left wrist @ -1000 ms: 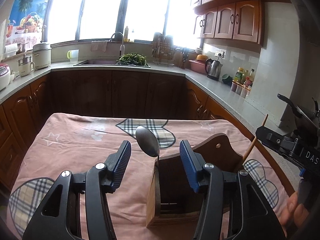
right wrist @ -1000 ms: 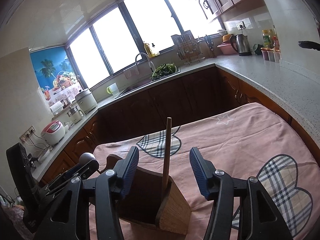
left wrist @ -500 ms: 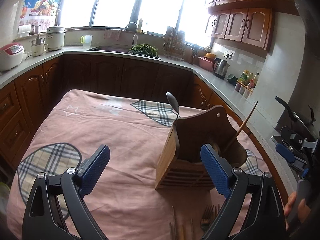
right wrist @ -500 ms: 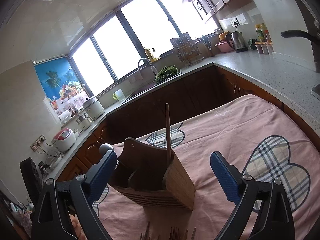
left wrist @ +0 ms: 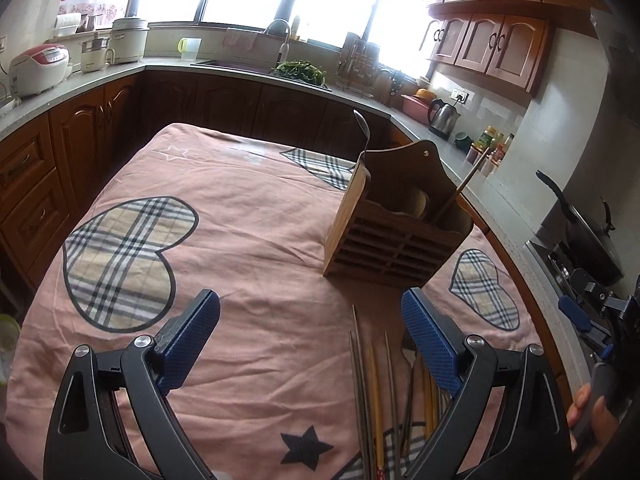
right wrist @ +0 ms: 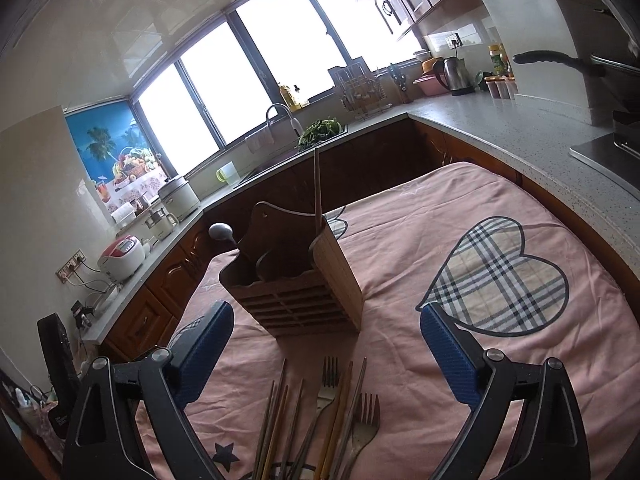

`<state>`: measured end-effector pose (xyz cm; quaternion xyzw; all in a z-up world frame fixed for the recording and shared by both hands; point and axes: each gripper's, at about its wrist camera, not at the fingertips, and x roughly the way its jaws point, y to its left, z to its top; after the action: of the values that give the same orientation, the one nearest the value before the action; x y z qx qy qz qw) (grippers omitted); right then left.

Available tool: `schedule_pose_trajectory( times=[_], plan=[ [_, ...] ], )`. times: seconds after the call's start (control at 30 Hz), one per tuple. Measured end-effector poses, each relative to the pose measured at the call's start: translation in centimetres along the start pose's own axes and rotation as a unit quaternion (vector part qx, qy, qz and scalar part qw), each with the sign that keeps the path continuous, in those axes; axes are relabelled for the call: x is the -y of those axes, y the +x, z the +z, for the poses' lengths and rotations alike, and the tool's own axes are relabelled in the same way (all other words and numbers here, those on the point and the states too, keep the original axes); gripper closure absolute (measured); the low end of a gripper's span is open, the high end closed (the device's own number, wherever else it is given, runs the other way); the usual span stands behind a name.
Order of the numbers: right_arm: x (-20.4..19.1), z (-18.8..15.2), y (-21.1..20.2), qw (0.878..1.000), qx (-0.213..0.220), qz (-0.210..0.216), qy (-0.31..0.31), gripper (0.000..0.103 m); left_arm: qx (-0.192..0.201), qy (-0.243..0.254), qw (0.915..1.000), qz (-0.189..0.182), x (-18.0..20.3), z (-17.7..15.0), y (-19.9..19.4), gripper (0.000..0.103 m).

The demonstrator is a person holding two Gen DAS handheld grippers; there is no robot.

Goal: Organize utensils
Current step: 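Move both open tools back over the remaining utensils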

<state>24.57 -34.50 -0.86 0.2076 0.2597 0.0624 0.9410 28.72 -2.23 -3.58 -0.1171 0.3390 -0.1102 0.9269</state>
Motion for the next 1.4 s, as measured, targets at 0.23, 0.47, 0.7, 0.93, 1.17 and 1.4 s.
schedule_pose_trajectory(
  times=[0.23, 0.47, 0.7, 0.93, 1.17, 1.4],
  plan=[
    [0.7, -3.0, -2.7, 1.000, -0.009, -0.019, -0.007, 0.007, -0.013, 0.000, 0.9999, 0.004, -0.2, -2.2, -1.2, 0.009],
    [1.2, -5.7, -3.7, 0.999, -0.028, -0.028, -0.010, 0.008, -0.029, 0.010, 0.9995, 0.007, -0.1, -4.4, -1.8, 0.009],
    [1.2, -7.2, -3.8, 0.998, -0.042, -0.032, -0.018, 0.008, -0.042, 0.012, 0.9990, 0.009, 0.0, -5.3, -1.7, 0.009],
    [1.1, -7.4, -3.4, 0.998, -0.048, -0.035, -0.021, 0.010, -0.048, 0.023, 0.9986, 0.005, 0.5, -5.3, -1.2, 0.009],
    [1.5, -7.5, -2.2, 0.997, -0.061, -0.038, -0.017, 0.016, -0.063, 0.024, 0.9977, 0.000, 0.5, -5.3, 0.0, 0.012],
    [1.9, -8.0, 0.2, 0.995, -0.086, -0.037, -0.015, 0.030, -0.089, 0.029, 0.9956, -0.004, 0.7, -5.4, 2.0, 0.021]
  ],
)
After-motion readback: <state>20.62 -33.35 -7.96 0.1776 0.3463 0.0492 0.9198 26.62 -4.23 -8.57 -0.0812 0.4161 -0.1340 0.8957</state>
